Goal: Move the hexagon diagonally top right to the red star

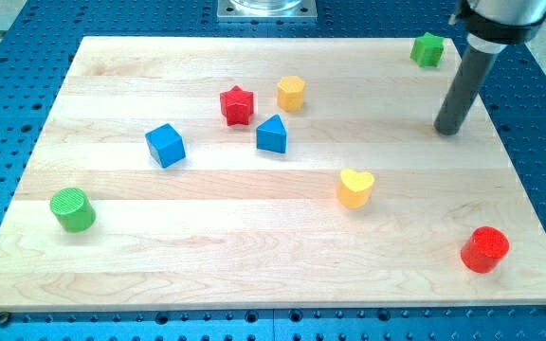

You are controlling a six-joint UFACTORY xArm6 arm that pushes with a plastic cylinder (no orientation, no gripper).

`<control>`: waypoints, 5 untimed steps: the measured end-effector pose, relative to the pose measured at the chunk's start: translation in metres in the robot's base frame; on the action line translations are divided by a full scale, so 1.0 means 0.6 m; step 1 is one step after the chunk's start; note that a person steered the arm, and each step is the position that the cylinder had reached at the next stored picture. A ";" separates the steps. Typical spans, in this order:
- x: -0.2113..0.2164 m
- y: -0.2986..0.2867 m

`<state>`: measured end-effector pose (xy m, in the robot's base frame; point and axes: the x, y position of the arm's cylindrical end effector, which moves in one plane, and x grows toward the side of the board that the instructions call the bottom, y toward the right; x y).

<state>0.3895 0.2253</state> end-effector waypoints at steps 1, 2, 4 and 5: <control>0.017 -0.187; -0.022 -0.250; -0.035 -0.275; -0.028 -0.301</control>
<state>0.3729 0.0449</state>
